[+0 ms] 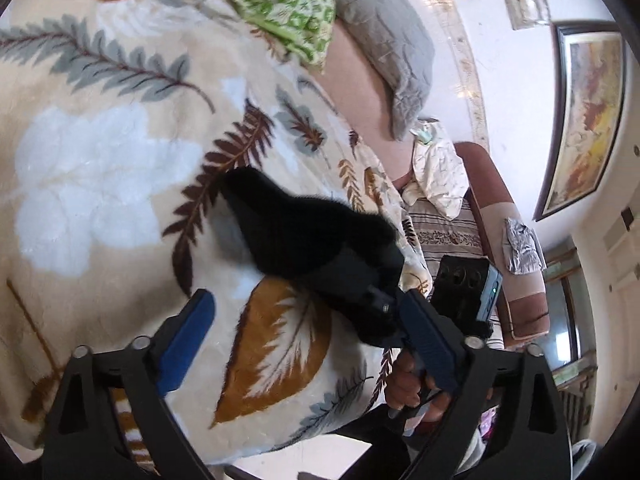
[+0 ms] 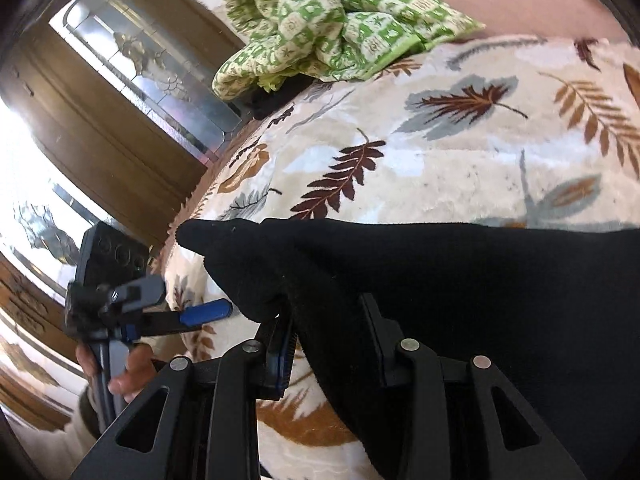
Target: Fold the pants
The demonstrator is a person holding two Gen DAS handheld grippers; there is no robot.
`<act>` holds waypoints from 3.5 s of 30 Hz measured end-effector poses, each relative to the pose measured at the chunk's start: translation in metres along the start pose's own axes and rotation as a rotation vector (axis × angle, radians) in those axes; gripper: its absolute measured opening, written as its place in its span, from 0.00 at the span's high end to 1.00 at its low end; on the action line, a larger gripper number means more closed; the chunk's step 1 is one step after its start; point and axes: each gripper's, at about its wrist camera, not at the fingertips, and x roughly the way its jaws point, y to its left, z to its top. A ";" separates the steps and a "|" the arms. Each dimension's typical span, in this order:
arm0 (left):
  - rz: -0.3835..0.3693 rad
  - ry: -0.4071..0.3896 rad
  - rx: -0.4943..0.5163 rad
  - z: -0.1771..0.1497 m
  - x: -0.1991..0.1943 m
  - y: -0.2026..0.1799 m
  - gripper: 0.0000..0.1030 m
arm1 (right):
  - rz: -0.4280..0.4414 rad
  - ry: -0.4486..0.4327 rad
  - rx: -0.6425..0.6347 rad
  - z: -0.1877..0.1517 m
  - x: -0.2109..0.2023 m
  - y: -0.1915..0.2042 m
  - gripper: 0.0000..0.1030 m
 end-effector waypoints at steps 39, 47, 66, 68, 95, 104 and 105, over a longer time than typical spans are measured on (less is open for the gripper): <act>0.356 0.078 0.207 0.000 0.030 -0.013 0.66 | -0.394 -0.023 -0.495 -0.065 0.019 0.053 0.72; 0.366 -0.089 0.263 0.003 -0.006 -0.024 0.61 | -0.392 -0.116 -0.371 -0.077 -0.063 0.029 0.41; 0.123 0.117 0.488 -0.024 0.089 -0.114 0.25 | -0.843 0.000 -0.186 -0.086 -0.247 -0.132 0.23; 0.136 0.149 0.485 -0.027 0.101 -0.115 0.25 | -0.817 0.039 -0.203 -0.090 -0.243 -0.139 0.67; 0.203 0.300 0.530 -0.048 0.146 -0.118 0.25 | -0.845 -0.180 0.047 -0.101 -0.312 -0.184 0.39; 0.207 0.300 0.529 -0.047 0.147 -0.117 0.25 | -0.893 -0.105 0.045 -0.083 -0.278 -0.201 0.84; 0.208 0.300 0.530 -0.047 0.147 -0.117 0.25 | -0.903 -0.092 0.036 -0.082 -0.275 -0.202 0.91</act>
